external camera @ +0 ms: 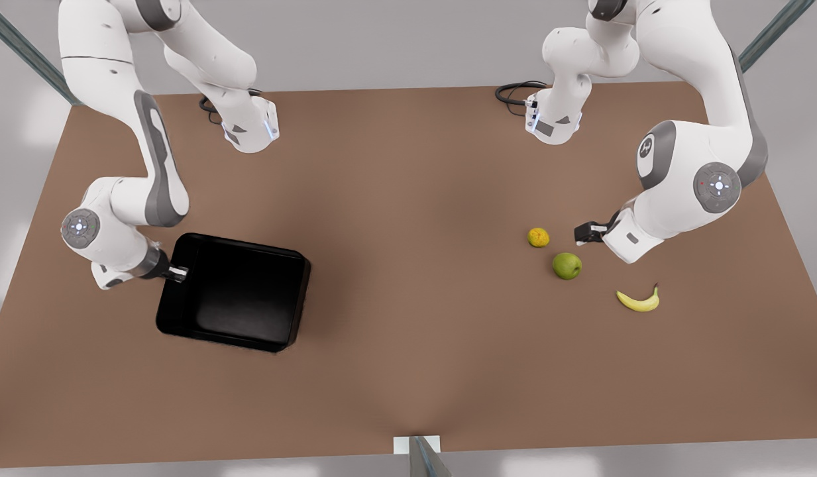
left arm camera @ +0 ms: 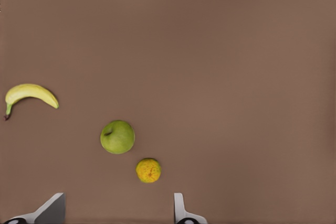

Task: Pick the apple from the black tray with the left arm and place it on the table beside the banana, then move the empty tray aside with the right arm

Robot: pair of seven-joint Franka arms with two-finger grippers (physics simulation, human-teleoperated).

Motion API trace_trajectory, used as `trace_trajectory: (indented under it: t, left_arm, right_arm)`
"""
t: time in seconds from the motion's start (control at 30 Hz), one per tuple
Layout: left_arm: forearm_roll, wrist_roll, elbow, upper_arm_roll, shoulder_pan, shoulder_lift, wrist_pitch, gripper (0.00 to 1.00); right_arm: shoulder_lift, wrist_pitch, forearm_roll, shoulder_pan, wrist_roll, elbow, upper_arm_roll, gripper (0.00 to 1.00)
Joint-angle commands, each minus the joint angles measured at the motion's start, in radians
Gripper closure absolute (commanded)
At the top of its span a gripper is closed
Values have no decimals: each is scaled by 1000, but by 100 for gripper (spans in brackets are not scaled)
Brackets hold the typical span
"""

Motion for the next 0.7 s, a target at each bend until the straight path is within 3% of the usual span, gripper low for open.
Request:
trace_trajectory:
  t: [0.0,0.27,0.3,0.33,0.37,0.43,0.5,0.53,0.6,0.67]
  left_arm:
    - [-1,-105,1,0,0,0,0,0]
    - [1,-108,4,0,-1,2,0,0]
    - [1,-108,4,0,-1,2,0,0]
    - [1,-108,4,0,-1,2,0,0]
    - [1,-108,4,0,-1,3,0,0]
    - [3,-108,4,0,-1,3,0,0]
    - [3,-108,4,0,-1,3,0,0]
    - [3,-108,4,0,-3,2,0,0]
    - [3,-108,4,0,-3,3,0,0]
    - [1,-108,4,0,-1,3,0,0]
  right_arm:
    - [1,119,-3,-4,-988,-47,1,99]
    - [92,245,-3,-4,-987,-82,1,99]
    - [92,243,-3,-4,-979,-82,1,90]
    - [92,243,-3,-4,-978,-82,1,67]
    - [92,243,-3,-4,-975,-82,-1,0]
    - [70,233,-3,-2,-971,-81,1,0]
    - [-51,150,-3,7,-918,-67,31,0]
    - [-115,43,-3,7,-817,-27,80,0]
    - [-149,-430,-7,9,-397,296,200,0]
    - [-151,-608,-6,52,-9,457,234,0]
